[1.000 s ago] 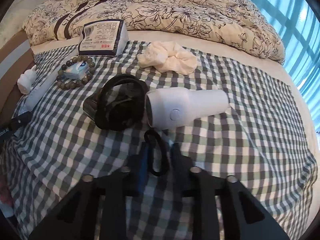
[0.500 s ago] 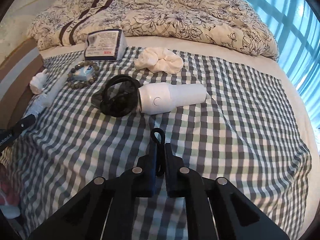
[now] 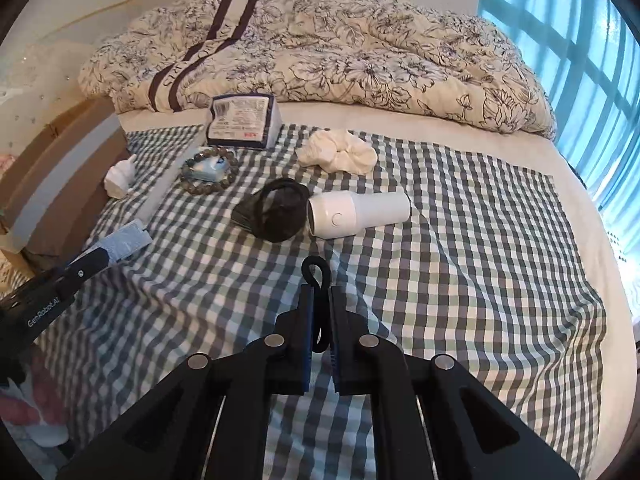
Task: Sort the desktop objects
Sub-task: 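Grasp the black hair tie with the right tool while the left tool grasps the white tube, then carry the white tube with the left tool while the right tool carries the hair tie over the box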
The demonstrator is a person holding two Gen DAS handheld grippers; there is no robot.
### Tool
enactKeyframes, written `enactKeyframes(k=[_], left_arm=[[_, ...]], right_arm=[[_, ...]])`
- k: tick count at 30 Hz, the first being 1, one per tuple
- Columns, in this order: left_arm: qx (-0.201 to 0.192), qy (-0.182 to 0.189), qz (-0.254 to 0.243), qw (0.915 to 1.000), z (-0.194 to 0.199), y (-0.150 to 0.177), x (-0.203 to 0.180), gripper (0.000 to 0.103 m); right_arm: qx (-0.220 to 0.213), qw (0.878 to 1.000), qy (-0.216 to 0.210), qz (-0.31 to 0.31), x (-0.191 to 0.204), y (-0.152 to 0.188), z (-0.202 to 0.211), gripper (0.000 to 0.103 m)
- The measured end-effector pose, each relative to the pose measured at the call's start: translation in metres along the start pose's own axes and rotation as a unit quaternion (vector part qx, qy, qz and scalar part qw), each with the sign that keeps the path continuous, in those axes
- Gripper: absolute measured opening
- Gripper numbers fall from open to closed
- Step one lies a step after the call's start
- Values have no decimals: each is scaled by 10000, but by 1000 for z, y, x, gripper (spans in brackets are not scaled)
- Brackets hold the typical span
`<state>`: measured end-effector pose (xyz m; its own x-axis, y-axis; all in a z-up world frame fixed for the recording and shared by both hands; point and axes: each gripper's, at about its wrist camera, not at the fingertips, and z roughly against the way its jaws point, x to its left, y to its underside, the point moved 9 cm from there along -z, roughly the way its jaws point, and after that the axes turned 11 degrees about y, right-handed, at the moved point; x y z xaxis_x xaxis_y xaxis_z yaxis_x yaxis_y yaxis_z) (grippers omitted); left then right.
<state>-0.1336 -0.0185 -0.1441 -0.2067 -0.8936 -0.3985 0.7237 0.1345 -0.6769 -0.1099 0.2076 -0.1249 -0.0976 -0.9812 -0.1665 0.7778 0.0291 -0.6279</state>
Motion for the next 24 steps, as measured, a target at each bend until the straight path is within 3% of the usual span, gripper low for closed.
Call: enactKeyframes(k=[8, 16, 24], left_arm=[[-194, -37, -104, 9997, 30, -12, -16, 21], [-218, -229, -80, 9995, 66, -26, -25, 21], [-793, -344, -132, 9962, 129, -88, -16, 21]], right_arm=[[-190, 9995, -193, 151, 19, -10, 28, 7], [-474, 9963, -645, 328, 61, -35, 63, 7], [-753, 9884, -1247, 430, 112, -70, 106, 6]])
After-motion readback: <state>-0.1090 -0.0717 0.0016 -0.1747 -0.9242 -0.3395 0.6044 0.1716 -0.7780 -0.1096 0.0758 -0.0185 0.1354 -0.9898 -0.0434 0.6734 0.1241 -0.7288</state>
